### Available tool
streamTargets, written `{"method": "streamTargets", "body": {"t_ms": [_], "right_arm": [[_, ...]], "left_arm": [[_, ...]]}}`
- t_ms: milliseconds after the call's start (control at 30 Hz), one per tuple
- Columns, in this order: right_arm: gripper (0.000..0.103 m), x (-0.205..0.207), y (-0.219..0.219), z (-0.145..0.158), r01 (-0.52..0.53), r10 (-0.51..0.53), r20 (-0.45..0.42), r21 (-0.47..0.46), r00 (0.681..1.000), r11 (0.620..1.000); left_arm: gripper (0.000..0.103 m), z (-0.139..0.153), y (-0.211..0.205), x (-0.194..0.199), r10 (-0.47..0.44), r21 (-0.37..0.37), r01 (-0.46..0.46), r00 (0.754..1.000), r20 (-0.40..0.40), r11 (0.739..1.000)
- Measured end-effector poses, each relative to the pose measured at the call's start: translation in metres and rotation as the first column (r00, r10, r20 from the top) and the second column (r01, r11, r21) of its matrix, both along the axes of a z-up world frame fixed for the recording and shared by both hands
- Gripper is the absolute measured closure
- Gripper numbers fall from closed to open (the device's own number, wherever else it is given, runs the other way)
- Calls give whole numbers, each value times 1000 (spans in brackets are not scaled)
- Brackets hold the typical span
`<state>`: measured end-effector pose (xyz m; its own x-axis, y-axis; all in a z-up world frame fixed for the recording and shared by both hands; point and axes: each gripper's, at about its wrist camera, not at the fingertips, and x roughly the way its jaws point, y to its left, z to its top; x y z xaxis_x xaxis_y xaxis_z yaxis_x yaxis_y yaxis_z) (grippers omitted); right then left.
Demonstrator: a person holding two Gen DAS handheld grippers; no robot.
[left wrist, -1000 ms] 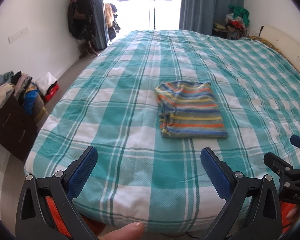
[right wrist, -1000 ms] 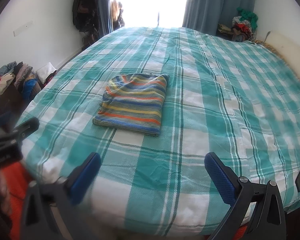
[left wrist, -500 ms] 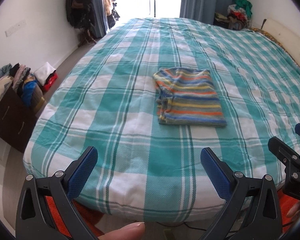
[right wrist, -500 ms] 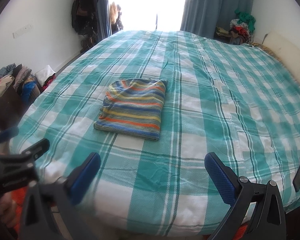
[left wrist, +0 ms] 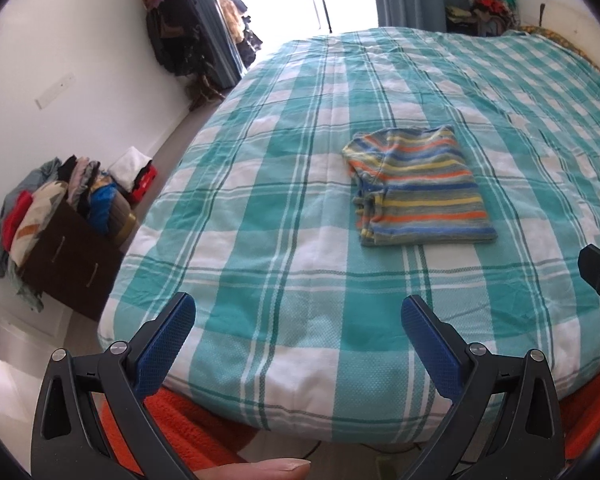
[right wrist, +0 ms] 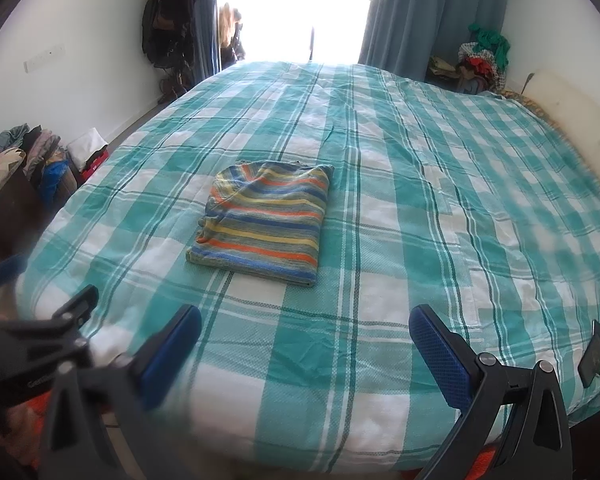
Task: Fold small clothes
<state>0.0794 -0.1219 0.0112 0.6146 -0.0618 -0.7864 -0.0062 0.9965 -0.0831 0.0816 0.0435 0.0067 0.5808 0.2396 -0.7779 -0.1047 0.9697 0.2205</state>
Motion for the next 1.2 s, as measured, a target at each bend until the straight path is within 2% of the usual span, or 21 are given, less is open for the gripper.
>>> {"method": "streamTargets", "body": {"t_ms": [100,167,400,633,1200], "right_arm": [[1,0,0,0,1,-1,-1,0,1000,1000],[1,0,-1,1,1,-1,0,-1,1000,1000],[1,0,-3,4,4,-4,-2,2,1000,1000],[1,0,-2,4,11,-11,-36,-4,999,1000],[1,-1,-1,9,5,-5,-44,-2,999,1000]], "left_arm": [[0,3,5,-1,-24,-87,24,1000,-1,996],[0,5,8,-2,-21,-111,21,1000,6,994],[1,10,10,2,4,-106,-4,1000,0,994],[1,11,6,3,-6,-93,5,1000,-7,996],[1,15,3,3,-6,-94,5,1000,-8,996]]}}
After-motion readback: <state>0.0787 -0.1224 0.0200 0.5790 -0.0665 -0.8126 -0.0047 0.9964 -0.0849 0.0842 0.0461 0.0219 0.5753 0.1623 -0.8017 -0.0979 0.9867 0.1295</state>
